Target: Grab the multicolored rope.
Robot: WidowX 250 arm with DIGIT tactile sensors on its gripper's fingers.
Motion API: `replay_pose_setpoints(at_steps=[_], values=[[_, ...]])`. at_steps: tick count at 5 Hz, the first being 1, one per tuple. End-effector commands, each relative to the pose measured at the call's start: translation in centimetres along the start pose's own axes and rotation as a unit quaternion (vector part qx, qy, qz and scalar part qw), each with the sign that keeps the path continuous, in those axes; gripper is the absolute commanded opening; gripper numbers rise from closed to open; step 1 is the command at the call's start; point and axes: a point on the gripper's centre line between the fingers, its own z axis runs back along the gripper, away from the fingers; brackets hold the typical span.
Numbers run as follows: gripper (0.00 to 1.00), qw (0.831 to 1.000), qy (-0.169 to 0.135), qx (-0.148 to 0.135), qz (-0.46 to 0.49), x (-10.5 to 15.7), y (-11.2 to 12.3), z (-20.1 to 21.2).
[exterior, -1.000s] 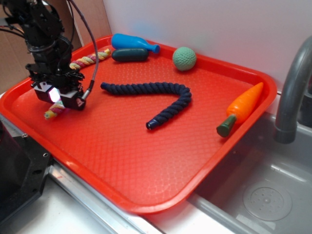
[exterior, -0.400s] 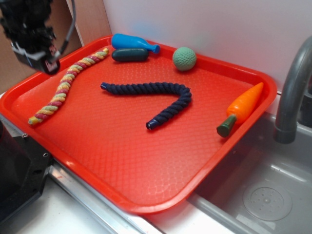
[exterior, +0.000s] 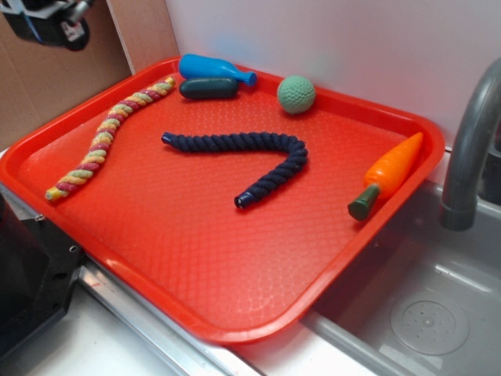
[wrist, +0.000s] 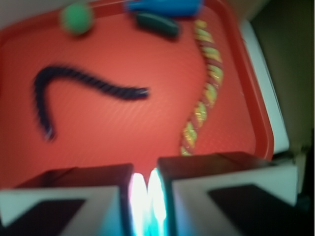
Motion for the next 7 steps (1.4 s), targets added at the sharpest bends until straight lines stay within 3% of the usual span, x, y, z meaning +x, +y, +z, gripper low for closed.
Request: replay_pose_setpoints(at_steps=[1, 2, 3, 4, 6, 7], values=[[1.0, 0.978, 0.005, 0.034, 0.205, 3.2, 4.5, -4.6], [1.0, 0.97, -0.006, 0.05, 0.238, 3.8, 4.2, -6.1], [1.0, 0.962, 0.017, 0.036, 0.271, 3.5, 4.2, -7.9], [1.0, 0.95, 0.022, 0.027, 0.312, 3.7, 5.6, -10.0], [1.0, 0.956, 0.025, 0.01, 0.293, 4.2, 7.4, -13.6], [1.0, 0.961, 0.03, 0.013, 0.273, 2.7, 8.2, -15.1]])
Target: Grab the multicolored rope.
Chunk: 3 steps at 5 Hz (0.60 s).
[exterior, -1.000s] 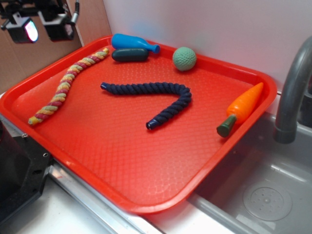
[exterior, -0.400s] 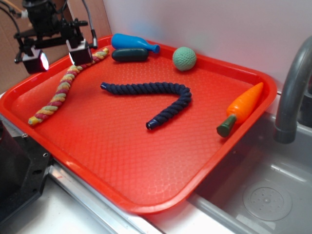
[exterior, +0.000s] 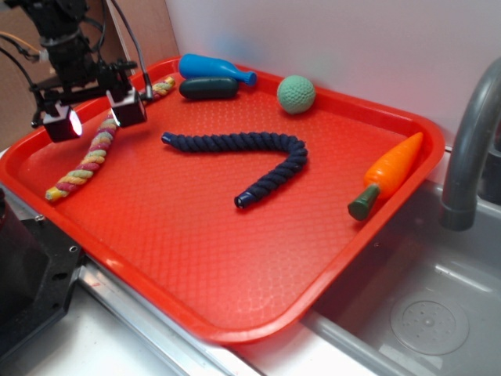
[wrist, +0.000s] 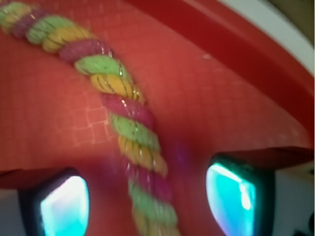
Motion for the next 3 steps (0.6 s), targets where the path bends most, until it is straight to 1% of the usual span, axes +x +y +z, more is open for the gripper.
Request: replay_pose_setpoints(at_steps=[1, 2, 3], values=[[0.18, 1.0, -0.008, 0.015, -0.013, -0.9, 4.4, -2.1], [0.0, 1.0, -0.006, 0.019, -0.001, -1.5, 6.4, -2.2], [0.0, 1.0, -0.001, 0.03, 0.005, -2.1, 8.2, -2.6]])
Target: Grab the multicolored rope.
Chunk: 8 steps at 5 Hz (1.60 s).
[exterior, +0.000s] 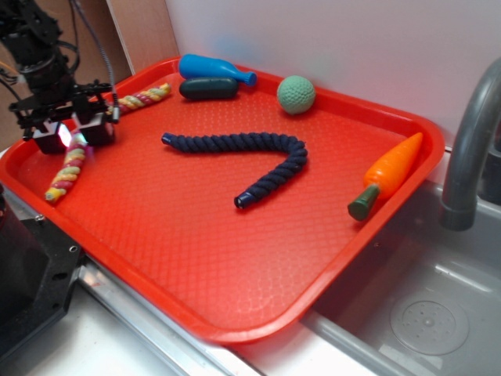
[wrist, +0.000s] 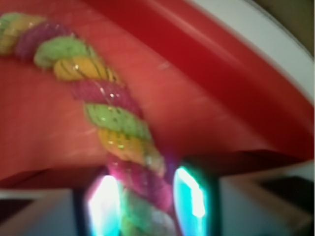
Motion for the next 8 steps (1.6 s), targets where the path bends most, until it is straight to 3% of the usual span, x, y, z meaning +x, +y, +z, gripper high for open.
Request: replay_pose_setpoints(at_steps=[1, 2, 3, 4, 5, 6, 7, 8], values=[[0.0, 0.999, 0.039, 0.018, 0.022, -2.7, 4.8, -0.5], [0.0, 0.998, 0.033, 0.031, 0.053, -3.7, -2.3, 4.6], [0.0, 0.998, 0.006, 0.05, 0.047, -3.3, -8.4, 9.2], [0.0, 0.996, -0.035, 0.038, -0.075, -4.6, -11.1, 14.3], [0.0, 0.978, -0.073, 0.025, -0.196, -7.6, -11.5, 17.4], [0.0, 0.944, -0.106, 0.0, -0.312, -11.3, -10.2, 20.5], [0.0, 0.901, -0.089, -0.059, -0.42, -12.2, -8.2, 22.2], [0.0, 0.891, -0.071, -0.069, -0.442, -12.7, -6.4, 22.5]])
